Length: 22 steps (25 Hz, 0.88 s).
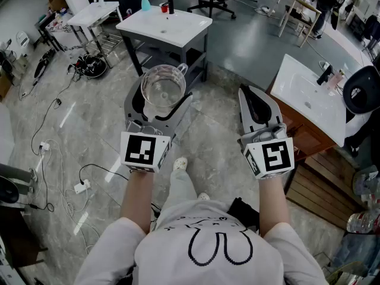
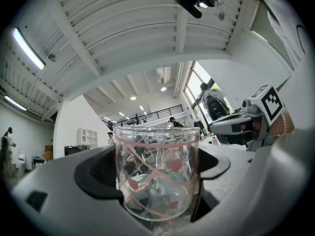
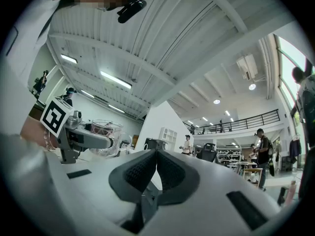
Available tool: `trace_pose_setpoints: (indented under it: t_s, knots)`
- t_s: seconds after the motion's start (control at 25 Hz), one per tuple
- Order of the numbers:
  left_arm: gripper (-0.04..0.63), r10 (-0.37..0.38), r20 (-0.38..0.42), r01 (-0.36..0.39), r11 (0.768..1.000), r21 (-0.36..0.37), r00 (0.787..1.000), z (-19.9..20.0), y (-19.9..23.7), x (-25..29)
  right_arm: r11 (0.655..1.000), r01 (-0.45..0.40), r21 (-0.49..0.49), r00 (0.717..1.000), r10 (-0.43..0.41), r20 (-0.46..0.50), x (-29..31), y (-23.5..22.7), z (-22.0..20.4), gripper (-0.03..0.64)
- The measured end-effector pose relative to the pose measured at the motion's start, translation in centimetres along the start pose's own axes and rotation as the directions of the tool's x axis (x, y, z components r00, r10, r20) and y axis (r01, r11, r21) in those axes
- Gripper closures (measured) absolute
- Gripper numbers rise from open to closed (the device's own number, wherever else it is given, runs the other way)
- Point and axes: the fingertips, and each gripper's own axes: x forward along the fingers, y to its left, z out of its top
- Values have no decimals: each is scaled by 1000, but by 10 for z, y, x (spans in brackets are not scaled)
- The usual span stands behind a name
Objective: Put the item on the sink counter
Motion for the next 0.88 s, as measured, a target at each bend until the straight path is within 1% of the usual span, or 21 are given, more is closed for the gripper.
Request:
trace_pose_setpoints:
  t_s: [0.2,0.4,0.48,0.64,0.88]
  knots:
    - [140,22,13,-22,1000,1,1000,0,12,14,1000,16,6,1000,-16,-7,13,-15,-4,589]
    - [140,39,18,-38,999,-4,999,-4,38,33,999,46,27,999,-46,-6,35,-32,-6,589]
    - [140,54,15,-53,999,-11,998,-7,53,40,998,61,36,998,-61,-6,47,-40,-7,589]
    - [139,74,9,-74,997,-23,997,-18,86,57,997,71,22,997,-71,-15,77,-49,-14,589]
    - [138,73,1,-73,996,-48,997,-46,144,97,997,74,10,997,-73,-34,146,-49,-29,589]
